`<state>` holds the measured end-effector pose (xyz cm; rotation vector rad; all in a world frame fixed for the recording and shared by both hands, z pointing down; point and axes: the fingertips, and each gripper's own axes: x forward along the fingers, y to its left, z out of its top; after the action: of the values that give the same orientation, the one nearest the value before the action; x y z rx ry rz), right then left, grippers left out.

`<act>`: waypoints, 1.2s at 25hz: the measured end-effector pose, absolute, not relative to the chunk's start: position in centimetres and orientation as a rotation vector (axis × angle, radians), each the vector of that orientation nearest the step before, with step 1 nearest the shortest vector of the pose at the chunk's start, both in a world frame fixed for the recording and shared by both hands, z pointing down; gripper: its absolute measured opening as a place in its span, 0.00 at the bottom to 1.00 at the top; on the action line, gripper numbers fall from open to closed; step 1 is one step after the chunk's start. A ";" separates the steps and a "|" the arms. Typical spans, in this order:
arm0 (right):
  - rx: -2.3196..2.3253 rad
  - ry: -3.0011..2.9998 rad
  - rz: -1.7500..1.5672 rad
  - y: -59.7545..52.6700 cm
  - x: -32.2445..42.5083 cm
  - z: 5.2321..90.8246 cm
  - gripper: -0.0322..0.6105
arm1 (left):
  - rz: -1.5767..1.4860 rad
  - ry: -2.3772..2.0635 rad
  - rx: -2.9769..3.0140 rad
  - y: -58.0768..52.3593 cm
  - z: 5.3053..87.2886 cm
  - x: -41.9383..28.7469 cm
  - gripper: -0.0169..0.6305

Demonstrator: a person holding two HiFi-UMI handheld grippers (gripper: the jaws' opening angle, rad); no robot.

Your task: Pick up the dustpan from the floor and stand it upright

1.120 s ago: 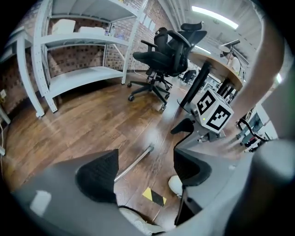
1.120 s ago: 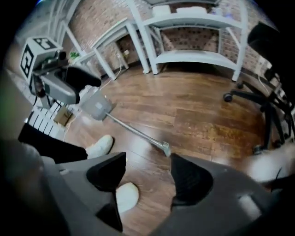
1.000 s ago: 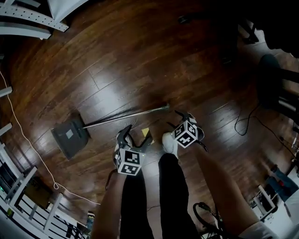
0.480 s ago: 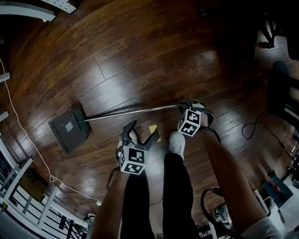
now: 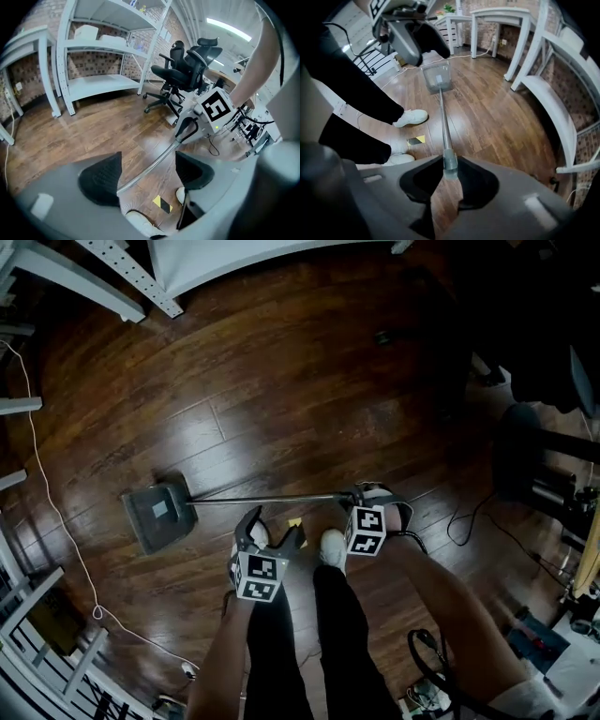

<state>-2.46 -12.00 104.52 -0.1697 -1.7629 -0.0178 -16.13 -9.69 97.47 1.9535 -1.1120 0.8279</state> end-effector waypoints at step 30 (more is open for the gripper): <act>-0.565 -1.902 -0.296 2.3 -51.4 68.8 0.18 | 0.094 -2.223 1.056 11.4 68.3 -54.3 0.60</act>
<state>-51.41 2.27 68.77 -0.5654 -1.9020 -0.2960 -54.35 11.40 68.27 1.0560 -2.2234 0.0942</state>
